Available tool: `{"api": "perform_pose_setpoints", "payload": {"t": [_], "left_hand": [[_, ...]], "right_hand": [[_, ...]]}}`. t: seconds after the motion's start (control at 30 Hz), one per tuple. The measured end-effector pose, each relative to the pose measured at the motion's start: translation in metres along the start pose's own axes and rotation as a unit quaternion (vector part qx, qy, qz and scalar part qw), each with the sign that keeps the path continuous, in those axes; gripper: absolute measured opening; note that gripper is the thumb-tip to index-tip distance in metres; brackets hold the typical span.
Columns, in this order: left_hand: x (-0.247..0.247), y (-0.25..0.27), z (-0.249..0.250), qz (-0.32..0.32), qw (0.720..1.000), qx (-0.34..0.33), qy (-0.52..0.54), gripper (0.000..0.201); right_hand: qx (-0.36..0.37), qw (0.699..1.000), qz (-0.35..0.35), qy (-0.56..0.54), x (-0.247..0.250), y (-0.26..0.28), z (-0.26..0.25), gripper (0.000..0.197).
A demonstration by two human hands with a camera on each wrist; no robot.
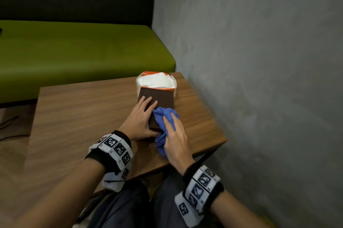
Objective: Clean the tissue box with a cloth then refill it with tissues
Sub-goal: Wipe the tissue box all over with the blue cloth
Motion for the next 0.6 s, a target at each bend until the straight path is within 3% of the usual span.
{"api": "perform_pose_setpoints", "payload": {"t": [0.13, 0.3, 0.4, 0.47, 0.53, 0.6], "left_hand": [[-0.006, 0.001, 0.003, -0.001, 0.999, -0.017, -0.032, 0.105], [-0.002, 0.002, -0.006, -0.053, 0.990, -0.105, -0.077, 0.101], [0.013, -0.003, -0.018, -0.080, 0.978, -0.148, -0.122, 0.095], [0.022, -0.003, -0.030, -0.102, 0.986, -0.073, -0.105, 0.102], [0.022, 0.002, -0.027, -0.124, 0.991, 0.045, -0.038, 0.107], [0.012, 0.006, -0.005, -0.125, 0.986, 0.109, -0.026, 0.118]], "right_hand": [[-0.047, 0.994, 0.035, -0.088, 0.021, -0.029, 0.020, 0.046], [-0.079, 0.992, -0.020, -0.100, 0.039, -0.093, 0.041, 0.031], [-0.101, 0.991, -0.039, -0.073, 0.040, -0.097, 0.052, 0.029], [-0.113, 0.991, -0.039, -0.057, 0.037, -0.085, 0.053, 0.031], [-0.127, 0.988, -0.001, -0.091, 0.037, -0.072, 0.051, 0.033], [-0.170, 0.977, 0.043, -0.121, 0.035, -0.065, 0.049, 0.033]]}}
Point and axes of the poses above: each hand's wrist, its own y-axis away from the middle knuckle, its own x-axis out of the back of the hand, z = x × y, the point moved 5 cm from there along -y, towards the middle knuckle, and after that the axes turned 1 degree about -y, right-handed, at the moved point
